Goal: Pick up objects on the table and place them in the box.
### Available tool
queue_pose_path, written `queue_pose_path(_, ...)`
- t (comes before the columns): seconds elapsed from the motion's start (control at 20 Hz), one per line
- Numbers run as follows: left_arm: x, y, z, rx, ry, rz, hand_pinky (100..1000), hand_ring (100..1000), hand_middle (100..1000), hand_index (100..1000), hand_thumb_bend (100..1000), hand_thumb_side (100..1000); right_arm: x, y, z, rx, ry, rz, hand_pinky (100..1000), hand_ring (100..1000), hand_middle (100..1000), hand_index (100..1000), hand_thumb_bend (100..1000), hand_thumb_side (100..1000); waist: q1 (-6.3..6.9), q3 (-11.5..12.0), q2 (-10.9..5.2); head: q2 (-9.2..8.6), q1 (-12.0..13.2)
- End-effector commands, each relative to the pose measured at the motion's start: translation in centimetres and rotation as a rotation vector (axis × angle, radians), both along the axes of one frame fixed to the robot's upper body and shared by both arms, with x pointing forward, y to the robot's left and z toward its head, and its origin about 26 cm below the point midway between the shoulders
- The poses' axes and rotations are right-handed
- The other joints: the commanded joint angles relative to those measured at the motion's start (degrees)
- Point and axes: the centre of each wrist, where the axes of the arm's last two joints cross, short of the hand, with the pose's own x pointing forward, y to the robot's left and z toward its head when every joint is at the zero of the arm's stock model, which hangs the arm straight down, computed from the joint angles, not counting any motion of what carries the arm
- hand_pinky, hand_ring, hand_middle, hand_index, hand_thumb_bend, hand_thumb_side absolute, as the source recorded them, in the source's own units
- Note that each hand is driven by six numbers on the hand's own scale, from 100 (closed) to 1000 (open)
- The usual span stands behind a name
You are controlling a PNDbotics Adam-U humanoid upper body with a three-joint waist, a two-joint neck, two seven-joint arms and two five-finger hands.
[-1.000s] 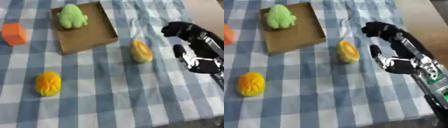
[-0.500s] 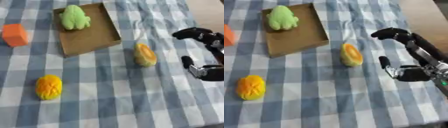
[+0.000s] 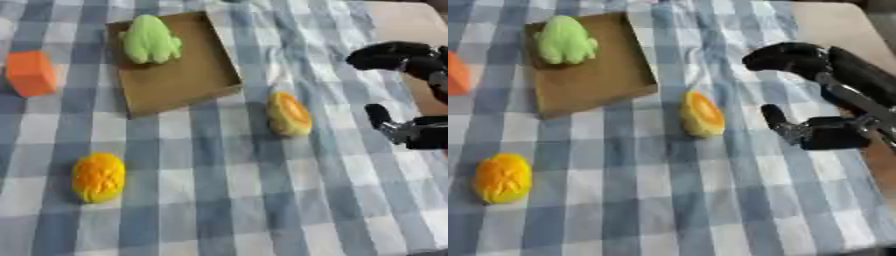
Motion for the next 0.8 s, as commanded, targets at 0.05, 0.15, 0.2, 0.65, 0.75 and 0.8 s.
queue_pose_path(0.05,-0.2,0.2,1.0,0.052,-0.012,-0.006,908,719,807,873,100,679,-0.2,0.5,2.6,-0.144,-0.020,-0.014,824,896,862,909,100,243,-0.24,-0.22,-1.57,-0.34,-0.22)
queue_pose_path(0.15,-0.2,0.3,1.1,0.063,-0.008,-0.006,907,719,807,873,100,679,-0.2,0.8,3.6,-0.201,-0.010,-0.010,825,898,865,911,100,259,-0.73,-0.44,-1.70,-0.27,-0.17)
queue_pose_path(0.2,-0.2,0.3,1.1,0.069,-0.006,-0.005,907,719,807,873,100,678,-0.2,1.0,3.9,-0.224,-0.003,-0.010,826,899,866,912,100,264,-0.98,-0.53,-1.77,-0.20,-0.13)
queue_pose_path(0.65,-0.4,0.6,1.4,0.122,0.008,-0.004,906,719,805,870,100,678,0.0,2.1,4.6,-0.342,0.078,0.002,828,903,873,922,100,397,-3.00,-0.47,-2.05,0.04,-0.74)
queue_pose_path(0.75,-0.4,0.6,1.4,0.126,0.009,-0.004,906,719,805,870,100,678,0.0,2.3,4.6,-0.341,0.088,0.002,828,903,873,922,100,397,-3.15,-0.49,-2.04,0.05,-0.86)
queue_pose_path(0.8,-0.4,0.6,1.4,0.127,0.009,-0.003,906,719,805,870,100,678,0.1,2.4,4.7,-0.341,0.091,0.002,828,903,873,922,100,397,-3.17,-0.50,-2.04,0.05,-0.87)
